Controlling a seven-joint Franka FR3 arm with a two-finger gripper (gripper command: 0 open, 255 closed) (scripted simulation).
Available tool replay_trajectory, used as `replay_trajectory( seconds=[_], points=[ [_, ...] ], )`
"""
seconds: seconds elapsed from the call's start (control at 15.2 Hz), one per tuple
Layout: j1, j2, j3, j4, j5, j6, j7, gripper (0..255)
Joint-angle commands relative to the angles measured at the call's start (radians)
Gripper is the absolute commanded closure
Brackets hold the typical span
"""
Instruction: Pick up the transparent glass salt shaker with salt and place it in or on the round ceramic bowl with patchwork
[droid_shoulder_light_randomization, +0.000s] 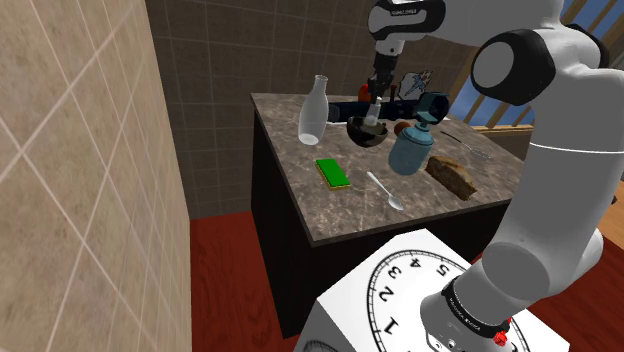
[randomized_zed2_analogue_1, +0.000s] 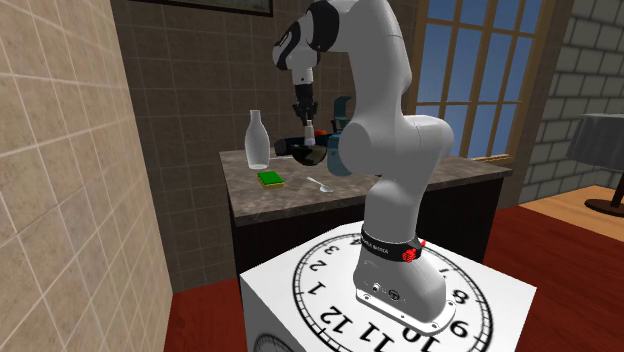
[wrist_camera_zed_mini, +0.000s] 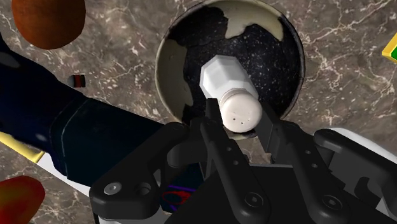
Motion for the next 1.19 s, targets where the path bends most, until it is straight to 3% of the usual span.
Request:
replay_trajectory(
  seconds=[0.0, 0.13, 0.2, 0.53, 0.79, 1.12],
  points=[
    [0.0, 0.0, 0.0, 0.0, 0.0, 0.001, 0.0, 255],
    [0.0, 0.0, 0.0, 0.0, 0.0, 0.001, 0.0, 255],
    [0.0, 0.0, 0.0, 0.0, 0.0, 0.001, 0.0, 0],
    [0.0, 0.0, 0.0, 0.0, 0.0, 0.001, 0.0, 0],
    [-0.003, 0.021, 0.001, 0.159, 0.004, -0.138, -0.002, 0],
    [-0.003, 0.021, 0.001, 0.159, 0.004, -0.138, -0.002, 0]
  ],
)
